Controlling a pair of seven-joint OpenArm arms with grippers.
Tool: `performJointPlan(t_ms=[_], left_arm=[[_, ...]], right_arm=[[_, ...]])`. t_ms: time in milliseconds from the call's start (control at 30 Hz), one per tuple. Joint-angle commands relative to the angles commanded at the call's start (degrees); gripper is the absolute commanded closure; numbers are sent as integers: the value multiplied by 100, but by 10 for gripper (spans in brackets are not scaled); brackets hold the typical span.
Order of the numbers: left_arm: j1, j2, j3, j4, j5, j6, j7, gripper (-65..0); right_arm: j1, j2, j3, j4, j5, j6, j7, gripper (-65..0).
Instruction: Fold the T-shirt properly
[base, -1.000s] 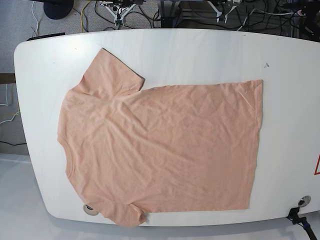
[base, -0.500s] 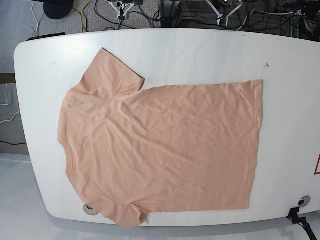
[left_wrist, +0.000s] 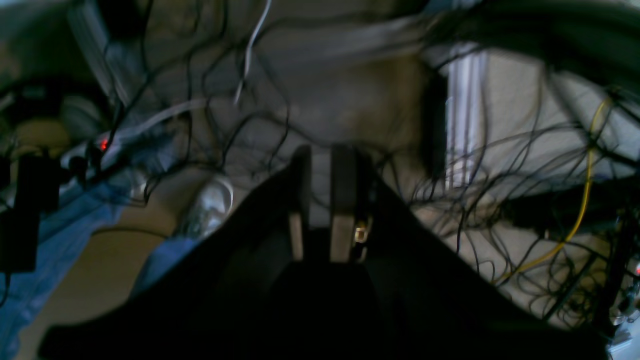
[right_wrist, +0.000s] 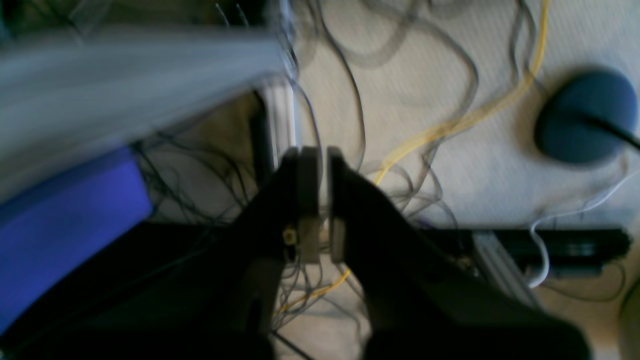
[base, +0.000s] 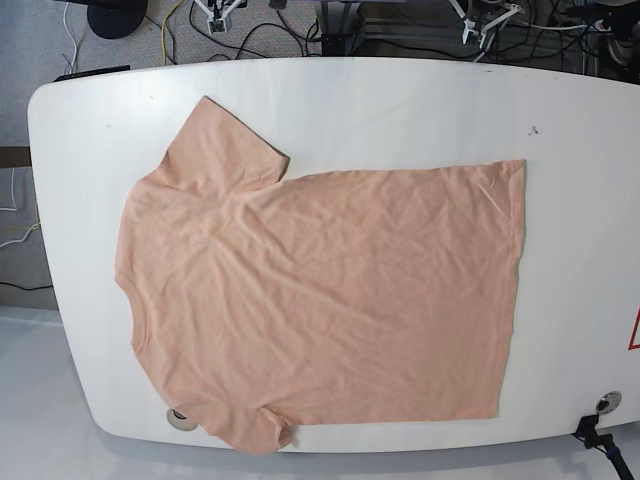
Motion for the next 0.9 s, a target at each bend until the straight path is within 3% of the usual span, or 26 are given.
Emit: performJointPlan(t_ms=[333,533,767,900], left_arm=[[1215,-182,15,1482,-13,-3,161,-60],[1891,-204,18,2469,21,-8,227,-60],[2266,-235,33,3626,146,-1,255,-67],[2345,-253,-1,4079,222,-21,293,-77]], right_arm=[[-1333,646,62,1734,148,120,-196,-27],[-2223,1017,56,2990,229,66,-242,-29],[-2767,1162,130,4311,212,-45,-448,-32],[-2857,1196,226,4931,229,-55,-803,-31]])
